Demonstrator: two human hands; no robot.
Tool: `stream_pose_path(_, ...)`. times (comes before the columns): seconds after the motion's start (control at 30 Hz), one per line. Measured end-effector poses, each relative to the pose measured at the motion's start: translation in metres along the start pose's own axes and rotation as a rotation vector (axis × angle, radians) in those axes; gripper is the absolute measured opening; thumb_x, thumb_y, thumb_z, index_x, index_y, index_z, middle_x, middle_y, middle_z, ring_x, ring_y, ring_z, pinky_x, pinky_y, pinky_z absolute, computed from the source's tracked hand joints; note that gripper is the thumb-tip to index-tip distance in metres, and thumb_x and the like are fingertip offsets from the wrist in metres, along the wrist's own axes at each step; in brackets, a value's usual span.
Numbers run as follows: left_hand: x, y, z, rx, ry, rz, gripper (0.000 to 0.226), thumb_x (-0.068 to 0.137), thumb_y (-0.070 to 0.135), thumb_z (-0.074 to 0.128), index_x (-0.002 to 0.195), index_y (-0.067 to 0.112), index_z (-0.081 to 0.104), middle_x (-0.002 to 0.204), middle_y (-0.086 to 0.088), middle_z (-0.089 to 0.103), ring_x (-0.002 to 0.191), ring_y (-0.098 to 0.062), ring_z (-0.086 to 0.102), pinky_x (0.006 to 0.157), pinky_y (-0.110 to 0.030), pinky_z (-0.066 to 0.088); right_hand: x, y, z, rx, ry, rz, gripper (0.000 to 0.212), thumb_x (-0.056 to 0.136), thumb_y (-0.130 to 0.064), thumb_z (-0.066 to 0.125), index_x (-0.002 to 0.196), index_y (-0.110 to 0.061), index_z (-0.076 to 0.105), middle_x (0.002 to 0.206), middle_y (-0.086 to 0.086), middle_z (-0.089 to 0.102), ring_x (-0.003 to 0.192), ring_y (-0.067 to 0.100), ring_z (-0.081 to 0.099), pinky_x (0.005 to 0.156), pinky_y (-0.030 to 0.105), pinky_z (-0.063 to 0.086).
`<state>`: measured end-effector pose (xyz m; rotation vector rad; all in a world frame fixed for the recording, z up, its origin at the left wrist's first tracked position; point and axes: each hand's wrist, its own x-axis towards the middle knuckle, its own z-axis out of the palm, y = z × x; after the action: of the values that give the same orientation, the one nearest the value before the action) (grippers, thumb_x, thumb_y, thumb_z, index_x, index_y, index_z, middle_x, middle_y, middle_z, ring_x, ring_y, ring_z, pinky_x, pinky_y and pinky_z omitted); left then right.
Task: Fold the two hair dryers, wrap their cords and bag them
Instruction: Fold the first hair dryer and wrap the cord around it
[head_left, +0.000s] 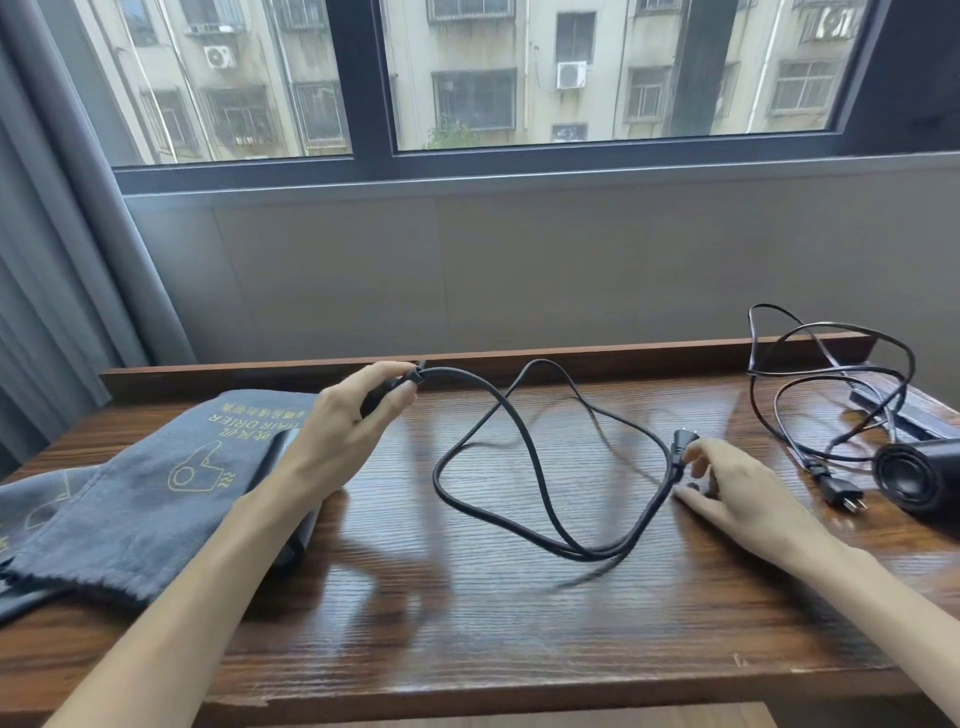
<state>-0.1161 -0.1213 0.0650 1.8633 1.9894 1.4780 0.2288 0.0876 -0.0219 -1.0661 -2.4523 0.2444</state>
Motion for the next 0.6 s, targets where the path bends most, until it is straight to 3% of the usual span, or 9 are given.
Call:
stream_pose_path(0.1,0.003,-0.004,-0.011,-0.031,0.078,-0.029,0.011,0.095,0.029,0.058,0.098,0.038,0.062,0.088,0.003,0.07,0.073,-0.008,0.06,0.072,-0.023,0.047,0.01,0.0,0.001,0.015,-0.039,0.094,0.028,0.08,-0.031,0.073,0.1,-0.025,0.054,0.088,-0.006,0.053,0.071,0.007,0.053,0.069,0.03,0.041)
stream_pose_path(0.2,0.006,-0.003,-0.022,-0.116,0.118,-0.076,0.014,0.09,0.036,0.055,0.1,0.033,0.064,0.084,0.013,0.071,0.076,-0.004,0.063,0.079,-0.031,0.051,0.018,-0.003,0.001,-0.073,-0.157,0.016,0.037,0.086,-0.028,0.061,0.122,-0.026,0.056,0.09,-0.009,0.047,0.087,0.017,0.057,0.078,0.034,0.047)
stream_pose_path(0.3,0.006,0.0,-0.026,-0.126,0.11,-0.056,0.014,0.088,0.037,0.054,0.098,0.035,0.063,0.082,0.017,0.071,0.075,0.003,0.063,0.078,-0.016,0.049,0.022,-0.01,-0.002,-0.191,-0.249,-0.125,0.042,0.089,-0.022,0.052,0.13,-0.031,0.05,0.097,-0.009,0.051,0.097,0.018,0.06,0.083,0.033,0.046)
stream_pose_path(0.37,0.006,0.0,-0.024,-0.128,0.096,-0.055,0.013,0.089,0.035,0.054,0.098,0.035,0.063,0.083,0.014,0.071,0.075,0.003,0.062,0.075,-0.013,0.048,0.024,-0.014,0.0,-0.282,-0.263,-0.204,0.037,0.09,-0.02,0.047,0.125,-0.03,0.051,0.11,-0.006,0.057,0.102,0.02,0.061,0.084,0.034,0.047)
stream_pose_path(0.47,0.004,0.0,-0.02,-0.109,0.065,-0.06,0.014,0.09,0.034,0.054,0.098,0.032,0.065,0.086,0.008,0.07,0.072,-0.006,0.058,0.07,-0.022,0.046,0.027,-0.017,0.0,-0.406,-0.271,-0.3,0.022,0.089,-0.018,0.042,0.107,-0.024,0.052,0.103,-0.003,0.059,0.098,0.023,0.061,0.076,0.033,0.047)
stream_pose_path(0.6,0.0,0.001,-0.015,-0.095,0.025,-0.049,0.011,0.094,0.023,0.057,0.098,0.028,0.066,0.081,-0.007,0.067,0.063,-0.008,0.048,0.058,-0.017,0.039,0.031,0.008,-0.017,-0.608,-0.358,-0.22,0.012,0.088,-0.015,0.043,0.095,-0.024,0.048,0.101,-0.007,0.06,0.098,0.018,0.061,0.067,0.029,0.037)
